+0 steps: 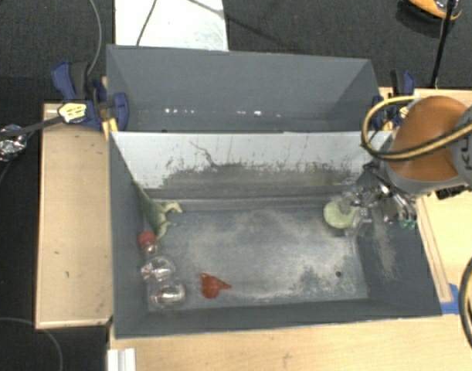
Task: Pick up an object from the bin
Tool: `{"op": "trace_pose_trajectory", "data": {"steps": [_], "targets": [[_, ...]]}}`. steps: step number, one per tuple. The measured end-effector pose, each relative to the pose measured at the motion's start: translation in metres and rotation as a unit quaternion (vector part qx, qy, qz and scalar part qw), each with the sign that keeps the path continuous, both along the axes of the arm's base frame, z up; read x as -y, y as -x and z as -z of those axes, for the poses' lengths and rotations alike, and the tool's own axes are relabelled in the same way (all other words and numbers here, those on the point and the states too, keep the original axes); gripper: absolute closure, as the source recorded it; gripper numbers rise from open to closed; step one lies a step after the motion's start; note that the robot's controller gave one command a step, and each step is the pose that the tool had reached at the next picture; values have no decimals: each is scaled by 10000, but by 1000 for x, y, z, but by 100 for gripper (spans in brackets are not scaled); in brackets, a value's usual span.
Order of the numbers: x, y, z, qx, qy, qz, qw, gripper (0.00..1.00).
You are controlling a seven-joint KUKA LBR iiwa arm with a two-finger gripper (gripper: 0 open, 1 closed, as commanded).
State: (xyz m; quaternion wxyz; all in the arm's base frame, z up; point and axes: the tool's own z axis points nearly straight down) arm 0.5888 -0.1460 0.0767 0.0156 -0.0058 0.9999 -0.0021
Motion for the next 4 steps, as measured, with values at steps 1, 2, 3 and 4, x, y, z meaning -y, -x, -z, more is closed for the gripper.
{"op": "trace_pose_trajectory", "data": {"steps": [1,2,3,4], "targets": [[0,0,-4,-6,-1,-3,10000,100],[-1,2,-12,-45,-10,-4,10000,100],[-1,3,-34,-63,-13,-5,10000,100],[0,2,-55,-32,-5,-4,10000,100]]}}
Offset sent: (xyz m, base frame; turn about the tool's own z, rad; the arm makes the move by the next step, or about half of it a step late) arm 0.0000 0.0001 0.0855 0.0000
